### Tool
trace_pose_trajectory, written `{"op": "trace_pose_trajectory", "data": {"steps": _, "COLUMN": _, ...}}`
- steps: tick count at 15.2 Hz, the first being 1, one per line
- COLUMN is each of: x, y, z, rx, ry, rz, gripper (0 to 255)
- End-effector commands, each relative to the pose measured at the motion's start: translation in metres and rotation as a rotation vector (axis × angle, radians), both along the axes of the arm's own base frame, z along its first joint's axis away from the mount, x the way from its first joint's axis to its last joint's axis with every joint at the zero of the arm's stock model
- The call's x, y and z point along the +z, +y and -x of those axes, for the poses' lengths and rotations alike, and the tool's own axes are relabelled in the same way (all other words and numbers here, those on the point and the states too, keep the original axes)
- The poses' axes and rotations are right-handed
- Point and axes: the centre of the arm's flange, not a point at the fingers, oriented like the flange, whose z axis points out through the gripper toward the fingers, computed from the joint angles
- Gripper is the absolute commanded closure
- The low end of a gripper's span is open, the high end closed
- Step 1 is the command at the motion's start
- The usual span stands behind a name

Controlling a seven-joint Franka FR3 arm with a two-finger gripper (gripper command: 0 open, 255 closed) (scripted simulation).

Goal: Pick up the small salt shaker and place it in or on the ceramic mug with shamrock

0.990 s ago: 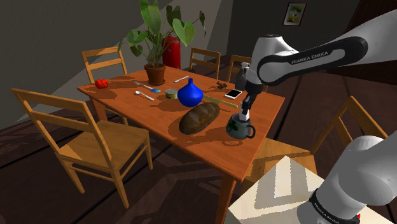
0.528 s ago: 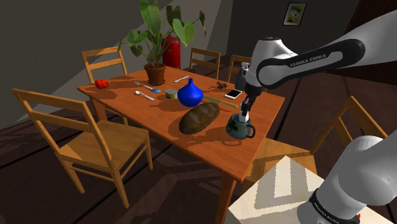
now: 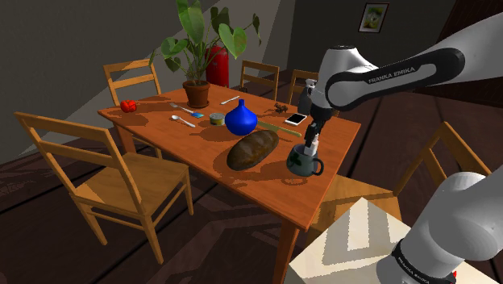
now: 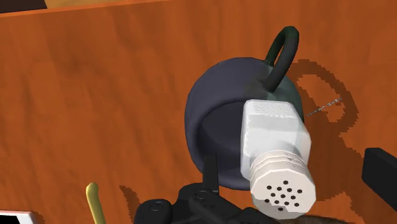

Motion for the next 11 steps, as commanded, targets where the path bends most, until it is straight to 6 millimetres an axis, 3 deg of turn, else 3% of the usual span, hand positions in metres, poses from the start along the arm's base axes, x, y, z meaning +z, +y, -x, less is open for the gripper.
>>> {"op": "trace_pose_trajectory", "data": {"steps": 1, "x": 0.02, "y": 0.0, "z": 0.003, "rx": 0.0, "ry": 0.001, "rz": 0.0, "gripper": 0}}
{"op": "trace_pose_trajectory", "data": {"steps": 3, "x": 0.044, "y": 0.002, "z": 0.005, "rx": 0.0, "ry": 0.001, "rz": 0.0, "gripper": 0}}
{"op": "trace_pose_trajectory", "data": {"steps": 11, "x": 0.044, "y": 0.002, "z": 0.005, "rx": 0.0, "ry": 0.001, "rz": 0.0, "gripper": 0}}
